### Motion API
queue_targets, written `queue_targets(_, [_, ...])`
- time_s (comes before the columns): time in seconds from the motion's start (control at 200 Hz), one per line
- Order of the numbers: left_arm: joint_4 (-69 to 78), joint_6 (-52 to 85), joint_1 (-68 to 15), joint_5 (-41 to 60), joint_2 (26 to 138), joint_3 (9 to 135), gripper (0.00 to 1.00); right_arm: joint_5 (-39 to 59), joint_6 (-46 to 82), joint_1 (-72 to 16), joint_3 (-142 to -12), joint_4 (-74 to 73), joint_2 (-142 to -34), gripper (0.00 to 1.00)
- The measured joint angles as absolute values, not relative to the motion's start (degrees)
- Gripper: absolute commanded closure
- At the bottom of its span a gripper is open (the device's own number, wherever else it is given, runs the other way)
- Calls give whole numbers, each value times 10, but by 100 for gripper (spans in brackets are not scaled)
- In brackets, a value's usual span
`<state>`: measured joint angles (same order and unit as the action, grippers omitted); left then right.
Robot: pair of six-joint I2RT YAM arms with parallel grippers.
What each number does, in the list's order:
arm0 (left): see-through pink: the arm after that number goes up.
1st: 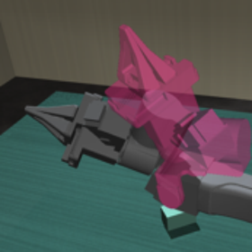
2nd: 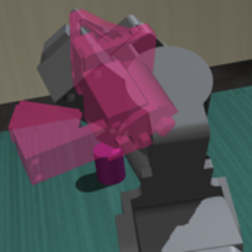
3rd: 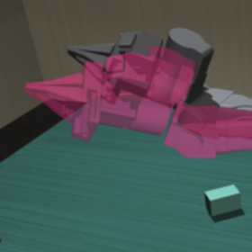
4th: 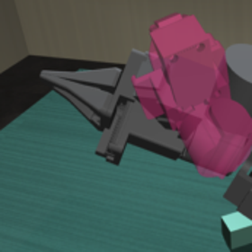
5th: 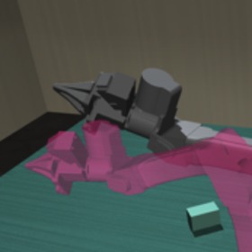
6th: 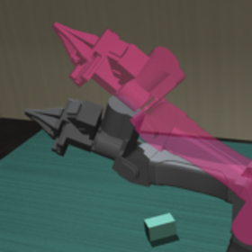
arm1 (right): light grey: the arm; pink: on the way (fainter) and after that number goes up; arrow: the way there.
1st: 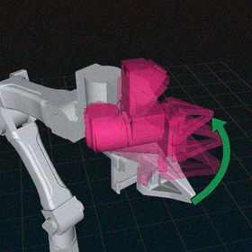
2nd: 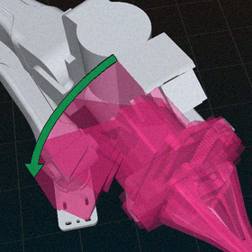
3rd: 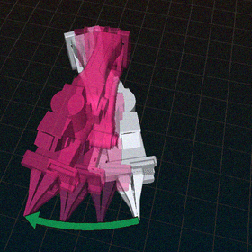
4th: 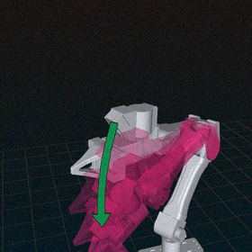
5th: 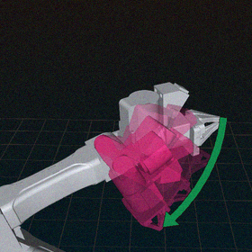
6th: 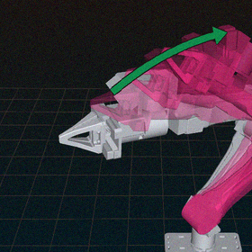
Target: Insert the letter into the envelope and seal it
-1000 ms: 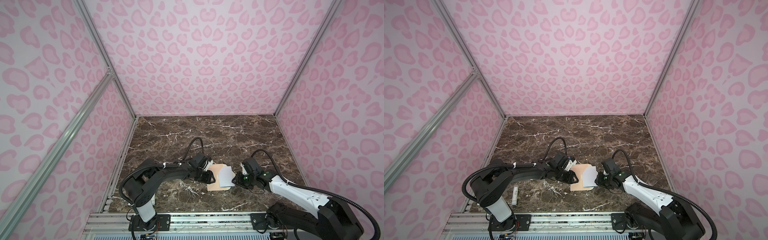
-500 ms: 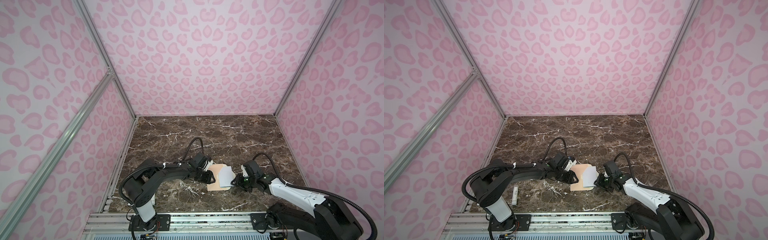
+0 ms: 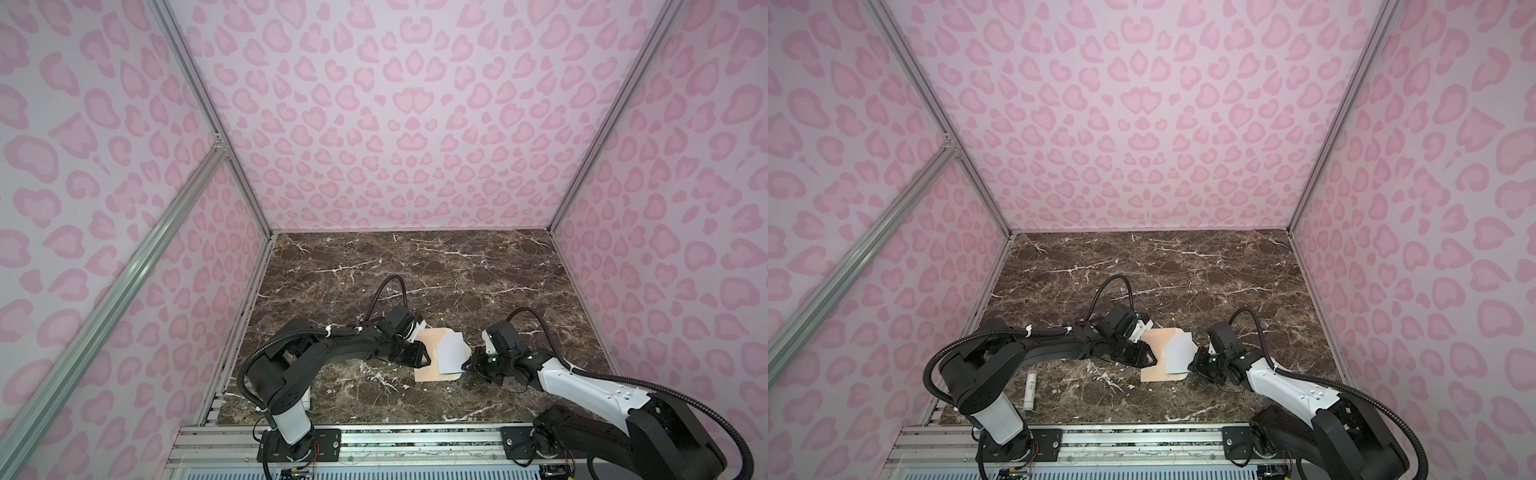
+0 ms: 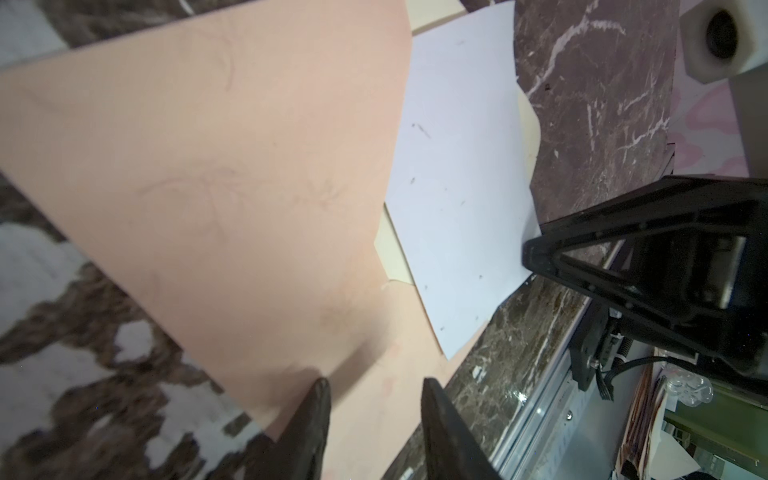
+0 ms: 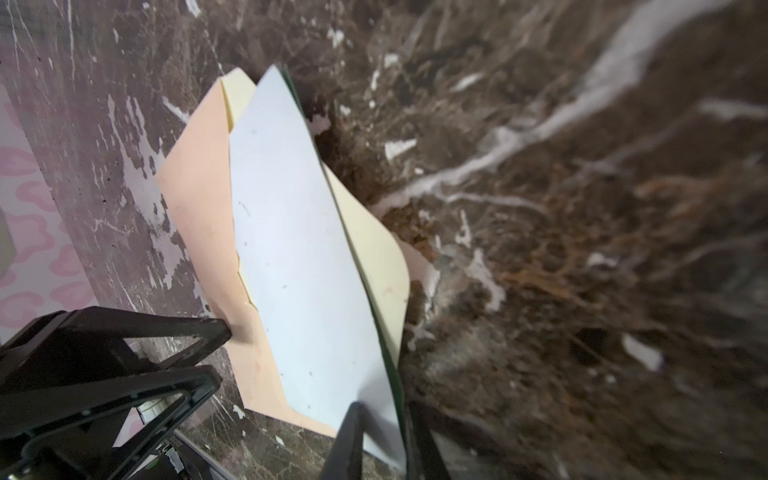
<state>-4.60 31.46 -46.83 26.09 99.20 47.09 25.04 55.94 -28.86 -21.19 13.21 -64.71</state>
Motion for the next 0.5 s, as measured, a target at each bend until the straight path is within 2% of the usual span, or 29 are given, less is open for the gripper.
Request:
queue_targets(0.21, [-45,315,-468,261,992,470,59,241,557,-288,-223,149,-642,100])
queue_targets(0.5, [-43,315,-468,261,992,469,59,194,497,-288,-284,222,-636,100])
